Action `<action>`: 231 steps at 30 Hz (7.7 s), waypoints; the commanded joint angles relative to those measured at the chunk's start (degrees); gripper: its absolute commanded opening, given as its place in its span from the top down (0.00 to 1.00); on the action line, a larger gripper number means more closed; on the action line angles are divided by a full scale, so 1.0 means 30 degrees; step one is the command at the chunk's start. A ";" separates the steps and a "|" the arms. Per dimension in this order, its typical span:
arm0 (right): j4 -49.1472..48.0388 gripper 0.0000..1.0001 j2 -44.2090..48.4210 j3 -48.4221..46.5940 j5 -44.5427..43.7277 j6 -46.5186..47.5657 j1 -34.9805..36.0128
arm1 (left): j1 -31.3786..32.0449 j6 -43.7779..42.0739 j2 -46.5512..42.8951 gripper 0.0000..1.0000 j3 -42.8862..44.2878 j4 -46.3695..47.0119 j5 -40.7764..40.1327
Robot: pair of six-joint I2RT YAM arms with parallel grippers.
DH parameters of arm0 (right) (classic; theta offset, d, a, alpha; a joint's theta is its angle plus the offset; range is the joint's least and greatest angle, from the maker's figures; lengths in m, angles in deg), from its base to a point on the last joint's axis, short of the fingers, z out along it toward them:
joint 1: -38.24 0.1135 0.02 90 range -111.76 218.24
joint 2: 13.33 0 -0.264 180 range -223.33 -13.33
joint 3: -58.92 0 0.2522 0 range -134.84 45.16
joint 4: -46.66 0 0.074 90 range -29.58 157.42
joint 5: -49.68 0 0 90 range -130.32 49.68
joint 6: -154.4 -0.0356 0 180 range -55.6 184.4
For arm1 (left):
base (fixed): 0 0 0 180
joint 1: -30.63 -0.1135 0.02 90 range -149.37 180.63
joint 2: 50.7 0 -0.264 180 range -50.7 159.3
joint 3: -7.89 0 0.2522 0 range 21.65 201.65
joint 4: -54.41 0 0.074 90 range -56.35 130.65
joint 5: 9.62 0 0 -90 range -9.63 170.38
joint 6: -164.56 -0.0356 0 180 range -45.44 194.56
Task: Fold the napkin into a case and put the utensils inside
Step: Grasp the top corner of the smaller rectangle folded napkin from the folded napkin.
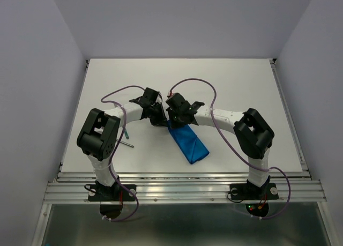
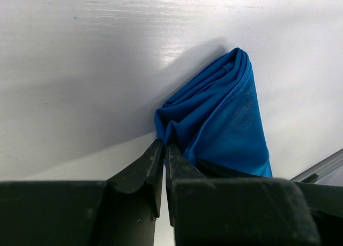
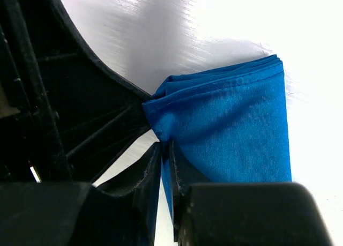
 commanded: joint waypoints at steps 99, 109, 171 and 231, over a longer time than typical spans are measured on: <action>-0.1397 0.68 0.4671 0.3021 -0.0647 0.1181 -0.0881 | -0.0360 0.1085 -0.0071 1.00 -0.0074 0.2697 0.1745; -0.1896 0.60 0.3149 0.2582 -0.2112 0.2676 0.0791 | -0.0360 0.1291 -0.0687 1.00 -0.0014 0.1994 0.1832; -0.8869 0.58 0.2299 0.4956 -0.6244 0.2648 0.2109 | -0.0418 0.3664 -0.0687 1.00 -0.1098 0.2228 0.2799; -1.1301 0.99 0.5139 0.9085 -0.0330 0.0979 0.0352 | -0.1824 0.0998 -0.3939 0.35 -0.3264 0.2783 0.3004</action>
